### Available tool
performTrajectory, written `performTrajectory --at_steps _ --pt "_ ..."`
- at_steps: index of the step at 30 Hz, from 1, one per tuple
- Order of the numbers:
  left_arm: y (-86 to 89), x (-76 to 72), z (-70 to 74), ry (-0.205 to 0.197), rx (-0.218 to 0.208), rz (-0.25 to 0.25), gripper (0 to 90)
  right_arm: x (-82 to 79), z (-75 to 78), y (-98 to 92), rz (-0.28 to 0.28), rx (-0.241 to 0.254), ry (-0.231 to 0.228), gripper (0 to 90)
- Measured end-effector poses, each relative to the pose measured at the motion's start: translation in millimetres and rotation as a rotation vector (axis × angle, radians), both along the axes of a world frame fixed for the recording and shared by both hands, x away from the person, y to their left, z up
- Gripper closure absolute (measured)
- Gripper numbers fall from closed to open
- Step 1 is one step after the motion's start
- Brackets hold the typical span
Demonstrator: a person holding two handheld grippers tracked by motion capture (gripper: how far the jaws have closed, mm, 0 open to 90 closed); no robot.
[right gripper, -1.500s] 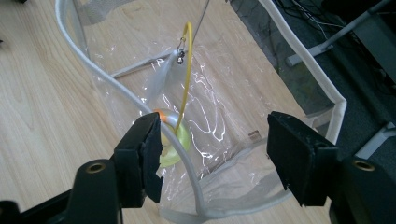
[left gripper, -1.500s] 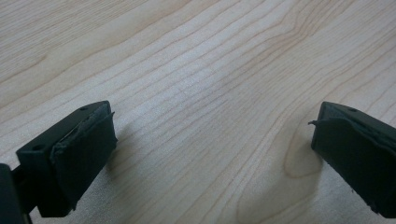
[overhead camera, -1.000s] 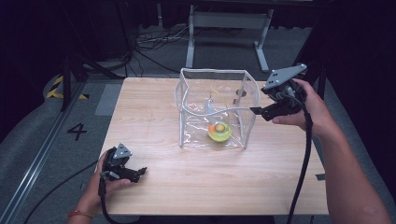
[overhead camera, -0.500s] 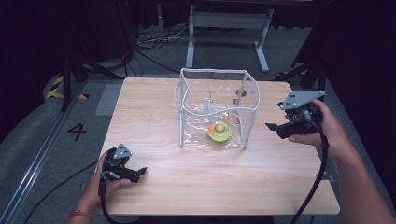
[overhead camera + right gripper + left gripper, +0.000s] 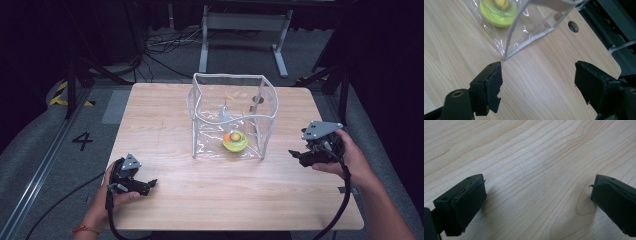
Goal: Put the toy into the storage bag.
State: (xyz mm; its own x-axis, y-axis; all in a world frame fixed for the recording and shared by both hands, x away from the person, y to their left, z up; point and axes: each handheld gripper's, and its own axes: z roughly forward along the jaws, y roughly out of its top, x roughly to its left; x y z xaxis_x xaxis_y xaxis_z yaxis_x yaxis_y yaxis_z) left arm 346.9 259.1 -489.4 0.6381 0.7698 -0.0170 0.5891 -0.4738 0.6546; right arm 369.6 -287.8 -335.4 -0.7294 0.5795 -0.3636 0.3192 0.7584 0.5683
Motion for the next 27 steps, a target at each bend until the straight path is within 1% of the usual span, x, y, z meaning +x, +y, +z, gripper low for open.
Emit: performTrajectory --at_steps 1,3,4,5,7,9,11,13,14,15,16,19,20,21,22,23,24,25,26,27 --pt "-0.2 -0.3 -0.1 0.002 -0.001 0.003 0.3 -0.5 -5.2 -1.3 -0.008 -0.008 -0.004 21.8" --pt "-0.1 -0.2 0.1 0.000 0.000 0.002 0.3 -0.9 -14.6 -4.1 -0.016 -0.008 0.007 21.6" --pt "-0.1 -0.2 0.1 0.000 0.000 0.002 0.3 -1.6 -18.4 -5.2 -0.018 -0.012 0.002 21.5" --pt "-0.5 -0.9 -0.1 0.006 -0.004 0.006 0.3 -1.6 -18.4 -5.2 -0.018 -0.012 0.002 21.5" --pt "-0.5 -1.0 0.0 0.010 -0.004 0.006 0.3 -3.2 -26.8 -9.0 -0.029 -0.005 0.001 21.5" --pt "-0.3 -0.5 0.0 0.003 -0.001 0.005 0.3 -5.0 -34.3 -14.1 -0.042 0.007 0.001 21.4" --pt "-0.6 -1.0 -0.1 0.009 -0.004 0.007 0.3 -6.3 -41.8 -18.7 -0.056 0.019 0.007 21.0" --pt "-0.4 -0.8 0.0 0.007 -0.003 0.005 0.3 -8.4 -49.9 -22.7 -0.067 0.009 0.007 19.8" --pt "-0.4 -1.0 0.1 0.009 -0.003 0.006 0.3 -10.1 -55.6 -25.7 -0.079 0.009 0.015 20.1" --pt "-0.3 -0.6 -0.1 0.006 -0.003 0.005 0.3 -12.0 -61.1 -28.8 -0.084 0.018 0.027 19.9" --pt "-0.3 -0.6 -0.1 0.006 -0.003 0.005 0.3 -13.6 -65.3 -31.6 -0.085 0.034 0.027 19.9" --pt "0.0 -0.1 0.0 0.001 -0.001 0.002 0.3 -16.8 -73.0 -37.9 -0.099 0.052 0.019 20.0" --pt "-0.3 -0.7 0.1 0.011 -0.004 0.004 0.2 -18.1 -77.0 -41.4 -0.103 0.064 0.012 20.0" --pt "-0.4 -0.5 0.2 0.008 -0.003 0.005 0.1 -21.1 -86.9 -48.8 -0.109 0.098 0.024 20.0" --pt "-0.4 -0.5 0.2 0.009 -0.003 0.006 0.1 -22.2 -90.1 -51.0 -0.111 0.107 0.026 20.1" --pt "-0.1 0.1 0.3 -0.002 0.003 0.003 0.1 -23.9 -94.2 -53.7 -0.112 0.126 0.022 20.7" --pt "-0.1 0.1 0.3 -0.002 0.003 0.003 0.1 -23.9 -94.2 -53.7 -0.112 0.126 0.022 20.7" --pt "-0.4 -0.4 0.2 0.008 -0.003 0.005 0.2 -26.8 -102.1 -59.0 -0.122 0.154 0.014 20.9" --pt "-0.4 -0.5 0.2 0.009 -0.003 0.006 0.1 -28.1 -106.1 -61.4 -0.131 0.161 0.009 20.9" --pt "-0.4 -0.5 0.2 0.009 -0.003 0.006 0.1 -29.2 -110.1 -64.3 -0.138 0.181 0.013 20.9"
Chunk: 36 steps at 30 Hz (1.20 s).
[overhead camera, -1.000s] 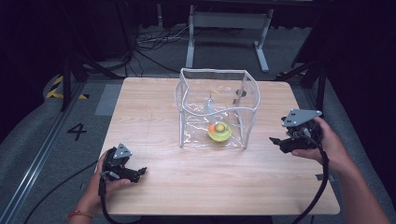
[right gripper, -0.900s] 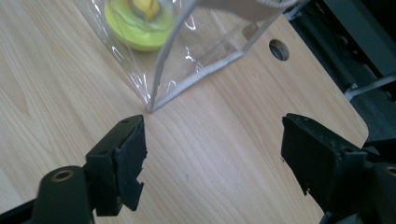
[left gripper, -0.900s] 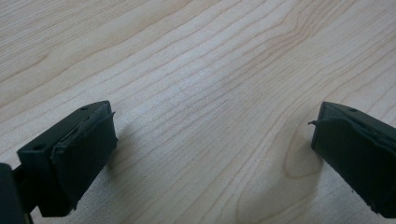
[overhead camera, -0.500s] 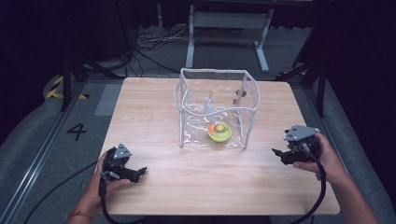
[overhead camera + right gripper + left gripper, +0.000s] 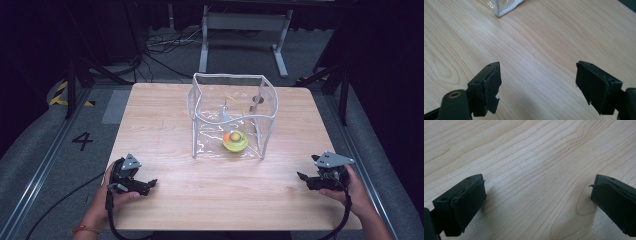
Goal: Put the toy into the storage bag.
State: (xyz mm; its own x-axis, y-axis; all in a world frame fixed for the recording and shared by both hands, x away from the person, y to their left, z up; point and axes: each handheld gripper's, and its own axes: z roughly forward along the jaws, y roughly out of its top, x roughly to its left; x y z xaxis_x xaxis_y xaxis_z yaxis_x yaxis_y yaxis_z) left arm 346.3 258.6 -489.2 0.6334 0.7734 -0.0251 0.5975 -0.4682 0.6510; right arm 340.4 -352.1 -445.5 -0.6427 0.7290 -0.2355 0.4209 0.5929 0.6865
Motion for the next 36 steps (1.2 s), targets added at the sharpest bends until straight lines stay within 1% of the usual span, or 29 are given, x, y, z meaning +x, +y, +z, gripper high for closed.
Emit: performTrajectory --at_steps 1,2,3,4,5,6,7,8,9,10,11,14,16,17,18,20,21,22,26,29,30,33,34,36 --pt "0.0 0.0 0.0 0.000 0.000 0.000 0.1 0.0 0.0 0.0 0.000 0.000 0.000 20.9" --pt "0.3 0.5 0.1 -0.009 0.005 -0.003 0.1 -0.6 -3.9 -3.2 -0.006 0.014 0.003 20.9" --pt "0.2 0.4 0.0 -0.006 0.002 -0.001 0.1 -1.1 -8.1 -6.0 -0.023 0.016 0.002 20.8" --pt "0.0 0.0 0.0 0.001 0.000 0.000 0.1 -1.6 -12.3 -9.5 -0.034 0.031 0.004 20.8" --pt "0.1 0.3 0.0 -0.005 0.002 -0.001 0.1 -1.9 -16.3 -13.2 -0.041 0.060 0.015 20.9" --pt "0.3 0.5 0.0 -0.009 0.005 -0.002 0.1 -2.3 -21.0 -17.5 -0.057 0.069 0.016 20.9" --pt "-0.1 0.0 0.0 0.000 0.000 0.001 0.1 -2.5 -24.1 -21.0 -0.070 0.083 0.020 21.0" --pt "-0.3 0.0 -0.1 -0.002 0.000 0.003 0.1 -2.7 -27.1 -24.9 -0.080 0.106 0.021 21.2" --pt "-0.5 -0.1 -0.2 -0.003 0.000 0.006 0.1 -2.9 -29.8 -28.3 -0.094 0.122 0.028 21.1" --pt "-0.5 -0.1 -0.2 -0.003 0.000 0.006 0.1 -3.8 -34.6 -33.7 -0.121 0.152 0.031 21.2" --pt "-0.5 -0.1 -0.2 -0.003 0.000 0.006 0.1 -4.6 -37.8 -36.4 -0.130 0.162 0.032 21.3" --pt "-0.5 0.0 -0.2 -0.003 0.000 0.006 0.1 -6.5 -44.0 -40.3 -0.139 0.164 0.044 21.4" --pt "-0.7 -0.1 -0.3 -0.001 -0.003 0.009 0.1 -9.5 -47.1 -44.5 -0.156 0.192 0.051 21.2" --pt "-0.8 -0.1 -0.3 -0.001 -0.002 0.009 0.1 -10.6 -46.9 -45.2 -0.160 0.191 0.046 21.2" --pt "-0.8 -0.1 -0.4 -0.001 -0.003 0.009 0.1 -10.9 -47.3 -45.6 -0.161 0.192 0.053 20.6" --pt "-0.8 -0.1 -0.4 -0.002 -0.002 0.009 0.1 -10.4 -47.8 -46.6 -0.172 0.210 0.087 20.4" --pt "-0.8 -0.1 -0.4 -0.002 -0.002 0.009 0.1 -10.4 -47.8 -46.6 -0.172 0.210 0.087 20.4" --pt "-1.1 -0.2 -0.3 -0.002 -0.002 0.013 0.1 -8.9 -48.1 -48.2 -0.184 0.229 0.110 20.0" --pt "-1.2 -0.6 -0.3 -0.004 0.001 0.017 0.1 -9.2 -48.2 -47.9 -0.188 0.229 0.110 19.7" --pt "-1.8 -1.3 -0.3 -0.007 0.003 0.029 0.3 -10.6 -48.2 -46.6 -0.210 0.227 0.106 18.9" --pt "-2.1 -2.0 -0.2 0.000 0.002 0.037 0.3 -10.8 -48.2 -46.5 -0.214 0.227 0.106 18.8" --pt "-2.0 -1.9 -0.1 0.000 0.002 0.035 0.2 -10.8 -48.3 -46.4 -0.220 0.227 0.107 18.3" --pt "-1.9 -1.0 -0.3 -0.006 0.002 0.031 0.2 -10.7 -48.3 -46.5 -0.219 0.227 0.108 18.2" --pt "-2.3 -1.3 -0.4 -0.002 -0.003 0.034 0.1 -10.7 -48.3 -46.4 -0.220 0.227 0.108 18.1"
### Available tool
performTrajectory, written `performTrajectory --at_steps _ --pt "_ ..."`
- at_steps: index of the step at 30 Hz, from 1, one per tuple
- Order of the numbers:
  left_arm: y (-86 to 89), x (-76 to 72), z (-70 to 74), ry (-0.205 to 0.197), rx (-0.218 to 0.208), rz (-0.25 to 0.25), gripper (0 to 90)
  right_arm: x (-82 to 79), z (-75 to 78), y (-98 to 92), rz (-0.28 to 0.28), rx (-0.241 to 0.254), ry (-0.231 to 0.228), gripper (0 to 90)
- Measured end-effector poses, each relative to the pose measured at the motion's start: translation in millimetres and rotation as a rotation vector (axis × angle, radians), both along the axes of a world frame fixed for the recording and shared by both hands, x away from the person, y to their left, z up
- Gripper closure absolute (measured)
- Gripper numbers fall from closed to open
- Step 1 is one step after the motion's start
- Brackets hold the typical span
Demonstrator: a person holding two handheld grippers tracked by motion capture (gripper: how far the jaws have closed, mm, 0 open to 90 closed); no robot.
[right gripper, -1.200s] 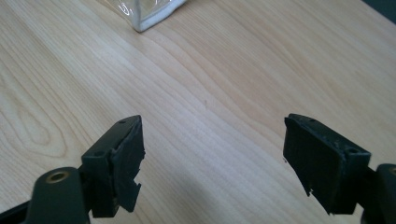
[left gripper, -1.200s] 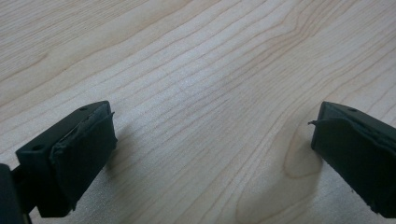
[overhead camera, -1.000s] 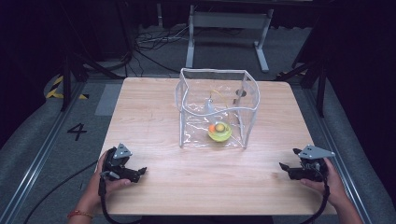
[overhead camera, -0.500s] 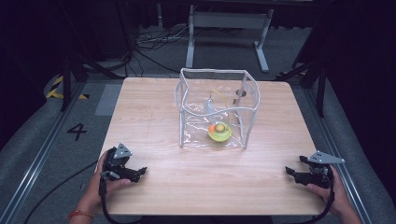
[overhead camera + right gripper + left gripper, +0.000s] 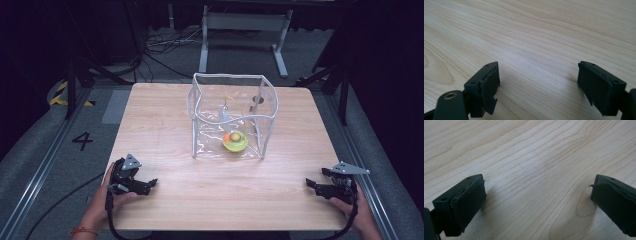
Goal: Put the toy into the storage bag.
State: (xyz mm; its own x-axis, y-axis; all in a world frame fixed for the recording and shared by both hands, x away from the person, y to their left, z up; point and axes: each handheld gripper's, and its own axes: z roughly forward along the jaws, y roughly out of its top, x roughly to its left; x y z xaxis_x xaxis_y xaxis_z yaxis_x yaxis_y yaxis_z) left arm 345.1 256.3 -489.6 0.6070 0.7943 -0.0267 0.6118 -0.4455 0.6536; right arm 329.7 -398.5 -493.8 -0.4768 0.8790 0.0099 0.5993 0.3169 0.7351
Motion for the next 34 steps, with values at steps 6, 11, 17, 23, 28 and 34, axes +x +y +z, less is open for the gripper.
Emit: performTrajectory --at_steps 6,11,17,23,28,34 --pt "-0.1 0.2 0.0 -0.001 0.001 0.001 0.1 0.3 -0.1 0.0 -0.006 -0.002 0.001 16.6" --pt "-0.2 0.0 0.0 -0.001 0.002 0.003 0.1 0.5 -0.2 0.1 -0.011 -0.003 0.001 15.5" --pt "-0.2 0.1 0.1 -0.001 0.002 0.003 0.1 0.8 -0.3 0.3 -0.015 -0.004 0.002 14.8" --pt "-0.2 0.1 0.0 -0.001 0.002 0.003 0.1 0.8 -0.3 0.3 -0.021 -0.004 0.006 14.4" --pt "-0.5 -0.3 0.0 -0.001 0.002 0.010 0.0 0.8 -0.3 0.4 -0.022 -0.004 0.006 14.3" --pt "-0.5 -0.3 0.0 -0.001 0.002 0.010 0.0 0.9 -0.4 0.3 -0.021 -0.004 0.005 14.2"
